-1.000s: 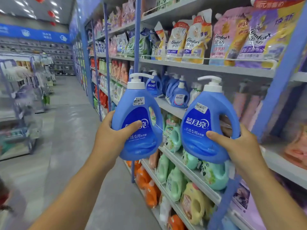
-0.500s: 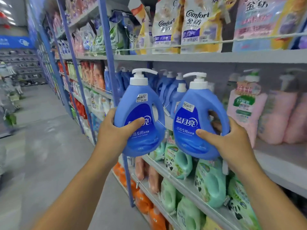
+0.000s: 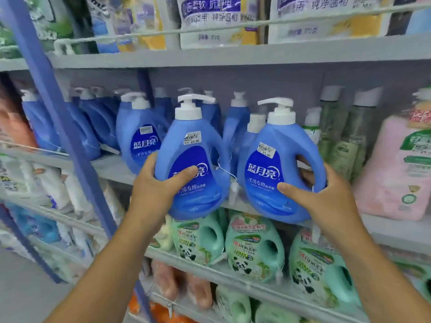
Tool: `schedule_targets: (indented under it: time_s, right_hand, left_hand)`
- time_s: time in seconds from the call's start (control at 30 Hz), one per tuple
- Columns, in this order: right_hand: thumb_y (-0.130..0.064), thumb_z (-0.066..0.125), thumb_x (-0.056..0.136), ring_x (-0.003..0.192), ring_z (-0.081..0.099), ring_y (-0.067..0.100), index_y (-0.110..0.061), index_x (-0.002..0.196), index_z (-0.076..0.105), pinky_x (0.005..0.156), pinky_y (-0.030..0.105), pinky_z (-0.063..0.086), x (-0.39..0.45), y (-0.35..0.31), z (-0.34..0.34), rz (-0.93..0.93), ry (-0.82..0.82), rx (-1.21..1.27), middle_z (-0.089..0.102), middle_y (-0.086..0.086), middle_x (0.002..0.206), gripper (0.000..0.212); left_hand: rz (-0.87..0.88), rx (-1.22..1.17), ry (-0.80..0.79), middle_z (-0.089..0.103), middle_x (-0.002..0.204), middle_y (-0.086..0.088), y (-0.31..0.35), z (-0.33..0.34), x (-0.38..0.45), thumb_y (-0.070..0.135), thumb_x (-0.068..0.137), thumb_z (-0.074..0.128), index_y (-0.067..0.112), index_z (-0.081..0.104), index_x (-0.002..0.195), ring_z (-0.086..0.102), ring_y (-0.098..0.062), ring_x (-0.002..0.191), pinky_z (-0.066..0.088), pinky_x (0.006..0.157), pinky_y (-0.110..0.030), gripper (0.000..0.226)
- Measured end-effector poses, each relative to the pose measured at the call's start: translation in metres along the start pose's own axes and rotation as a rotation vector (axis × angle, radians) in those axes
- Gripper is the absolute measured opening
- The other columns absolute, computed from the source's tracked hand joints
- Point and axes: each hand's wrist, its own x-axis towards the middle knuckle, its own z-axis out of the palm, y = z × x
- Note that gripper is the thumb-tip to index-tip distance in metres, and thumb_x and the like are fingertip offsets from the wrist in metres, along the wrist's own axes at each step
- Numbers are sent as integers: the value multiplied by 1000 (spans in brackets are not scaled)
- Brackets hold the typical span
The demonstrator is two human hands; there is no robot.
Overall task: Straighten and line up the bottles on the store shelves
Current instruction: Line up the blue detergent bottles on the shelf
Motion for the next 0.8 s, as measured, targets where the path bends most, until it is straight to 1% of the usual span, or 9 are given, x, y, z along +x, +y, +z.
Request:
schedule_targets:
  time_s: [0.1,0.27,0.43,0.5,0.57,0.63,0.7,0.73,0.8]
  right_hand:
    - [-18,91,69,92,71,-6,-30,115,66,65,12,56,4,2,24,37,108,-37,75,-18,105,53]
    - [-31,91,72,101,70,-3,-24,130,61,69,13,57,14,6,47,57,225,-147,72,-14,117,66]
    - [-32,88,77,92,70,1,-22,116,58,73,24,59,30,12,52,88,361,-304,70,-8,105,50]
    - [-24,85,81,84,68,-5,-23,108,57,63,13,53,35,15,51,68,377,-367,68,-8,98,39]
    - [-20,84,82,88,66,-6,-24,112,56,62,7,47,41,15,52,50,404,-443,67,-11,101,41]
    - [-22,86,80,97,67,8,-18,118,57,71,17,48,44,15,53,44,452,-542,67,-2,108,47]
    - [-28,86,78,114,55,30,-10,125,55,87,31,46,43,13,62,52,552,-699,57,15,121,58]
    - [-31,83,79,120,47,34,-7,126,53,97,37,44,40,10,67,9,612,-748,51,19,126,61]
    - [-28,74,81,125,41,32,-5,129,52,108,31,36,36,-6,88,-229,635,-691,47,22,129,57]
  left_hand:
    - [-25,-17,-135,77,100,13,-18,-9,45,21,74,88,32,66,111,75,-10,90,62,75,-32,44]
    - [-11,-34,-355,76,105,11,-44,-4,93,20,76,88,34,64,113,75,-12,96,62,79,-35,46]
    - [33,-14,-454,74,107,18,-63,11,124,29,74,90,42,60,114,73,-6,99,60,80,-28,51]
    - [83,50,-469,72,103,25,-67,18,131,34,75,90,44,57,116,70,5,94,57,76,-20,53]
    - [140,150,-469,69,108,24,-70,23,135,43,77,85,39,53,128,68,7,94,59,79,-24,61]
    - [189,285,-482,67,112,23,-67,26,137,56,79,79,36,44,139,68,2,97,60,85,-34,73]
    - [241,524,-517,66,121,16,-61,24,139,68,81,69,37,35,146,66,-11,107,58,89,-40,80]
    - [286,651,-523,64,127,11,-56,23,138,71,83,64,36,34,148,64,-16,113,56,90,-41,80]
    - [415,692,-436,60,126,11,-48,4,135,64,91,60,35,44,145,62,-15,113,56,90,-41,64]
